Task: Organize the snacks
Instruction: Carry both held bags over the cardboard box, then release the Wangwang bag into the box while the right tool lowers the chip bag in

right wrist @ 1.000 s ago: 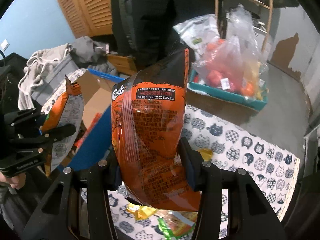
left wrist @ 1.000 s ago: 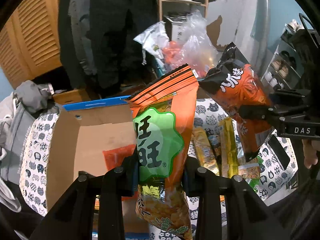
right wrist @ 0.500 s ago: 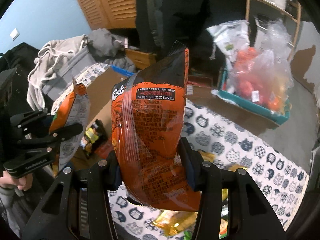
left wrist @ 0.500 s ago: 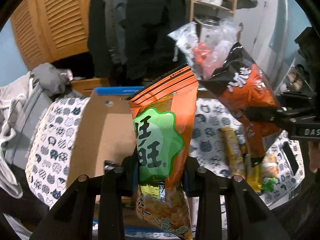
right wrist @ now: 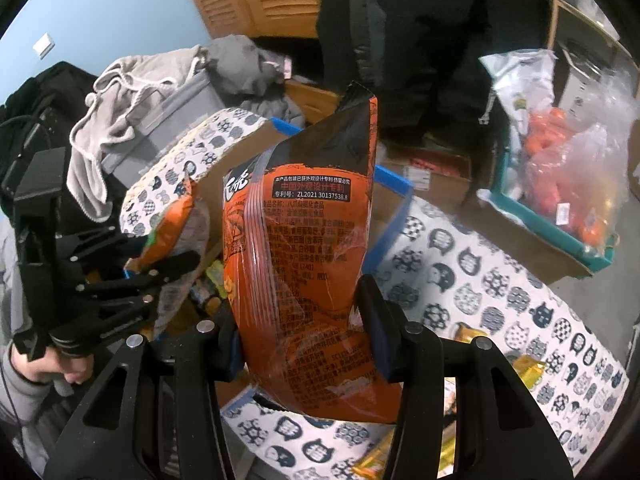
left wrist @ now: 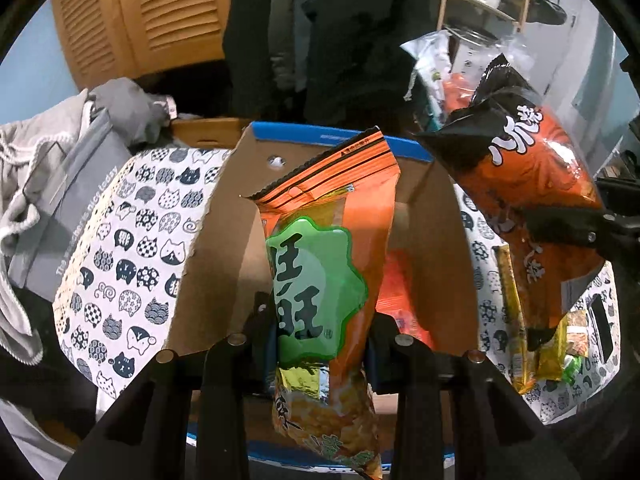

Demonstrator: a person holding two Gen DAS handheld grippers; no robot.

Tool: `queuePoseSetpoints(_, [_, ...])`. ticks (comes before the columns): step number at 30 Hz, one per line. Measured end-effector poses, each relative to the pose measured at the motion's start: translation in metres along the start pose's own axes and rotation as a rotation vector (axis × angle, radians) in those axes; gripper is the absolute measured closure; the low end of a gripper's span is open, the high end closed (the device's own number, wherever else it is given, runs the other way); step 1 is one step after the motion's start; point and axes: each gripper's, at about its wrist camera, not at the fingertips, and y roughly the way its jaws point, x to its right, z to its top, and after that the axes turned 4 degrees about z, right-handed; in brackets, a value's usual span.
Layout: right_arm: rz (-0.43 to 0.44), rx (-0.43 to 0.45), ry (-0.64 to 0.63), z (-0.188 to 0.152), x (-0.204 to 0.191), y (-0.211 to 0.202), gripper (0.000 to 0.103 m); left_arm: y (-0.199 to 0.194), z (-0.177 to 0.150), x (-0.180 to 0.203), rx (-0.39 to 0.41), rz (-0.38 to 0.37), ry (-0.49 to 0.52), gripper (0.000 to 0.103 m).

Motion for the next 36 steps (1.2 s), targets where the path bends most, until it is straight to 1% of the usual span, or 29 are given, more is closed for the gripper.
queuePoseSetpoints(4, [0.012,-0.012,-0.002,0.007,-0.011,0.013,0.055,0.006,-0.001,-0.009,-0.029,0.009,-0.019,0.068])
queuePoseSetpoints(6, [0.021,-0.019,0.003,0.010,-0.015,0.018,0.055,0.006,-0.002,-0.011,-0.037,0.022,-0.019,0.059])
queuePoseSetpoints(8, [0.026,-0.023,0.009,0.013,-0.016,0.023,0.055,0.003,-0.003,-0.011,-0.033,0.032,-0.020,0.043])
queuePoseSetpoints(11, [0.033,-0.029,0.016,0.016,-0.018,0.028,0.055,-0.004,-0.002,-0.012,-0.013,0.047,-0.017,0.035])
queuePoseSetpoints(13, [0.036,-0.032,0.021,0.018,-0.020,0.032,0.055,-0.008,-0.002,-0.013,-0.007,0.056,-0.016,0.032])
queuePoseSetpoints(21, [0.062,-0.054,0.039,0.022,-0.021,0.048,0.054,-0.017,0.003,-0.014,-0.006,0.054,-0.019,0.032])
queuePoseSetpoints(26, [0.079,-0.052,0.049,0.024,-0.021,0.052,0.049,-0.021,0.003,-0.010,0.007,0.049,-0.010,0.031])
queuePoseSetpoints(29, [0.091,-0.038,0.061,0.026,-0.019,0.048,0.047,-0.021,0.003,-0.007,0.006,0.045,-0.004,0.031])
queuePoseSetpoints(31, [0.080,-0.025,0.058,0.027,-0.018,0.043,0.043,-0.022,0.004,-0.005,0.006,0.041,-0.002,0.031])
queuePoseSetpoints(34, [0.072,-0.015,0.056,0.026,-0.016,0.037,0.043,-0.023,0.005,-0.001,0.008,0.031,0.000,0.031])
queuePoseSetpoints(36, [0.058,-0.013,0.051,0.024,-0.014,0.032,0.040,-0.025,0.006,0.003,0.012,0.022,0.004,0.031])
